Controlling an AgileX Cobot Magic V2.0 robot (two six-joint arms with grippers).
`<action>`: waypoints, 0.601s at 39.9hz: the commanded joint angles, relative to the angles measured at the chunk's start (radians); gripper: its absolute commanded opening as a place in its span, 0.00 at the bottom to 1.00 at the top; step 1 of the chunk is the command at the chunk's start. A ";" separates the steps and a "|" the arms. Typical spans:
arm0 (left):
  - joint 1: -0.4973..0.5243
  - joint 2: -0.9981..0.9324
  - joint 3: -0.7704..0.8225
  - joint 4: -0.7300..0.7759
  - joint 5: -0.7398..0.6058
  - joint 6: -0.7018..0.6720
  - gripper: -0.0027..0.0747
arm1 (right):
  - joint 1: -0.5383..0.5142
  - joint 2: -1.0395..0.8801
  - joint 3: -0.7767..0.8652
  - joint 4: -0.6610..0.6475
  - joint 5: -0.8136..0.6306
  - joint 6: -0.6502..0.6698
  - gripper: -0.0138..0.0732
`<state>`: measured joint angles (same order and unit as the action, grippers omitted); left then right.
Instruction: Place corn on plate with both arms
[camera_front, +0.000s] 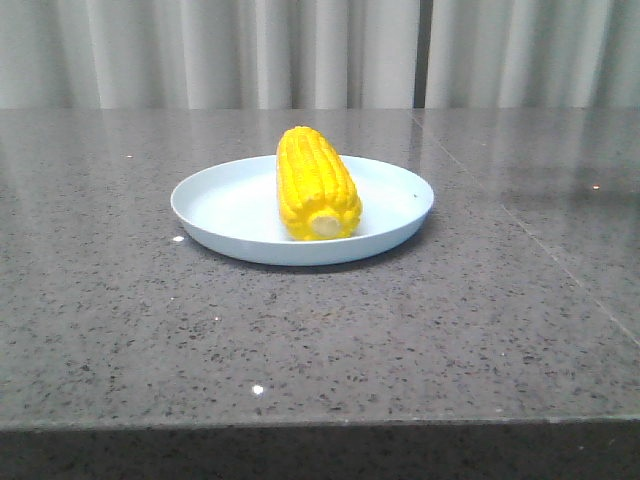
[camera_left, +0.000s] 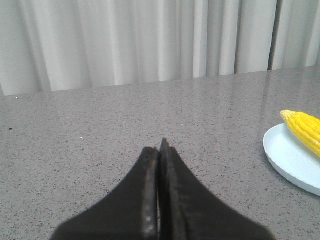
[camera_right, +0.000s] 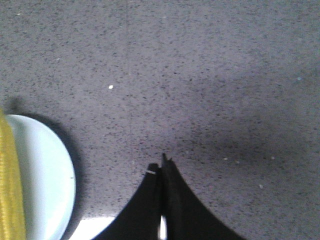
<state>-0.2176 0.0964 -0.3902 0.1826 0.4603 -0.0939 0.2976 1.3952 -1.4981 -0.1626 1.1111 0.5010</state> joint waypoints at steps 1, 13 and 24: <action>0.000 0.009 -0.026 0.005 -0.084 -0.001 0.01 | -0.059 -0.080 0.018 -0.016 -0.029 -0.051 0.02; 0.000 0.009 -0.026 0.005 -0.084 -0.001 0.01 | -0.231 -0.272 0.334 0.100 -0.150 -0.189 0.02; 0.000 0.009 -0.026 0.005 -0.084 -0.001 0.01 | -0.233 -0.573 0.704 0.008 -0.490 -0.198 0.02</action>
<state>-0.2176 0.0964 -0.3902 0.1826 0.4603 -0.0939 0.0725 0.9308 -0.8593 -0.1158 0.7880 0.3254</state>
